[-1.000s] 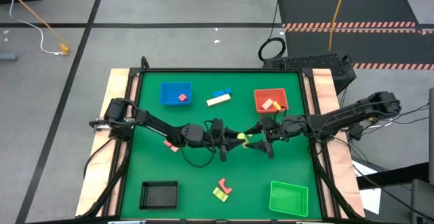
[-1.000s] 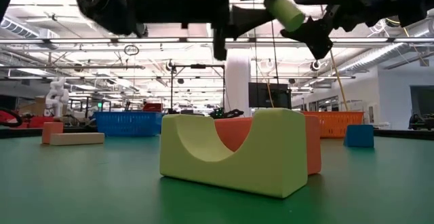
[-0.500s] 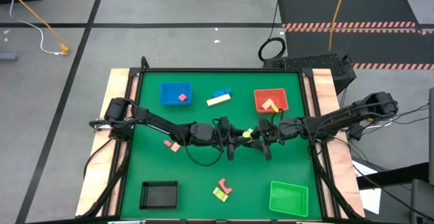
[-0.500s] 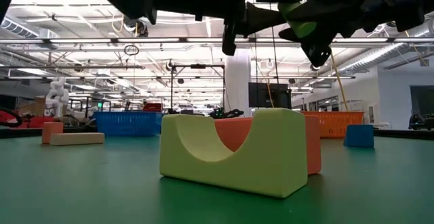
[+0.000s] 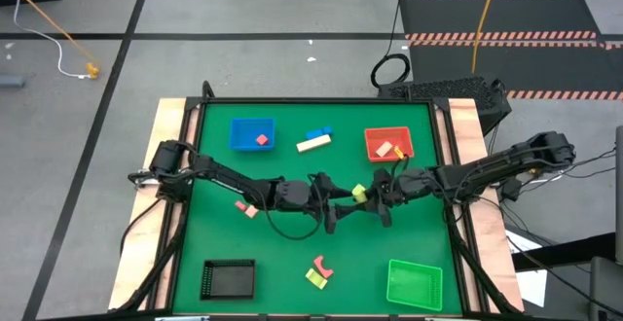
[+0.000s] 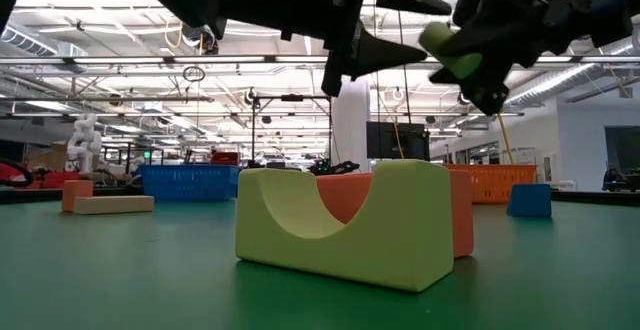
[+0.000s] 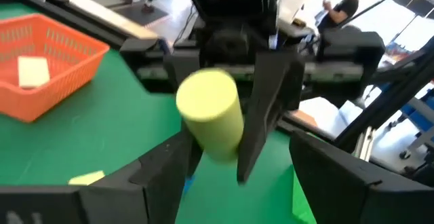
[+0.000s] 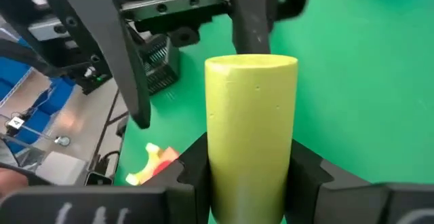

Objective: Sort & place blocks by color
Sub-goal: Put the top left green block in the green basket

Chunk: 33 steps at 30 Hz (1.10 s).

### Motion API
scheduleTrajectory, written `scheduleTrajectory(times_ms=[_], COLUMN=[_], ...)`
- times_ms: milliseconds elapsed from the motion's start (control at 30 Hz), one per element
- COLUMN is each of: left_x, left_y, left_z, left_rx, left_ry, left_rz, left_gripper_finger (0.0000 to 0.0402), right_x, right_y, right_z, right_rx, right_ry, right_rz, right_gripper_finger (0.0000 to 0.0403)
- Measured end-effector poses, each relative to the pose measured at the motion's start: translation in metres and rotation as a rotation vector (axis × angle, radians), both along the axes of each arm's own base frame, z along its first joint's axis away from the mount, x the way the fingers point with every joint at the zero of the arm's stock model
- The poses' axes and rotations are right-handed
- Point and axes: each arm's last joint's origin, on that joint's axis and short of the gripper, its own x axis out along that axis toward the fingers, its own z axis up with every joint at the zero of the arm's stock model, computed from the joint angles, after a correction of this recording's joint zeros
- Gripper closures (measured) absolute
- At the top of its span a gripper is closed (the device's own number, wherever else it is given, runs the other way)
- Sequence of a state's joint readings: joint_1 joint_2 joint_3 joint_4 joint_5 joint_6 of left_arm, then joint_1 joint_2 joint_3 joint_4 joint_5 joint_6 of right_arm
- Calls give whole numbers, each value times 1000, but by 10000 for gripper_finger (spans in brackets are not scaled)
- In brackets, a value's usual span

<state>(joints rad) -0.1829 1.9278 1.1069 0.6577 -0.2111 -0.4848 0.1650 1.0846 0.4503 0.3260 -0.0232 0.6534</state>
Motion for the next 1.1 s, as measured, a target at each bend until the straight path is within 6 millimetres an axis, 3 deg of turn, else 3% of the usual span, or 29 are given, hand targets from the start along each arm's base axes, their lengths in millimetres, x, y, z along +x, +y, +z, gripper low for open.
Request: scheduleTrajectory(times_ms=[300,800,1100], left_x=[-1,-6,-8], left_y=[9,56,72], left_z=[-11,-33,-36], left_rx=[2,19,37], left_ry=[120,360,403], left_rz=[27,148,179], left_gripper_finger=[155,188,188], right_x=[-22,-69,-88], right_y=[11,95,119], right_z=[15,0,-11], right_rx=[264,791,867], right_ry=[57,584,787], right_rz=[18,133,114], right_gripper_finger=[297,297,297])
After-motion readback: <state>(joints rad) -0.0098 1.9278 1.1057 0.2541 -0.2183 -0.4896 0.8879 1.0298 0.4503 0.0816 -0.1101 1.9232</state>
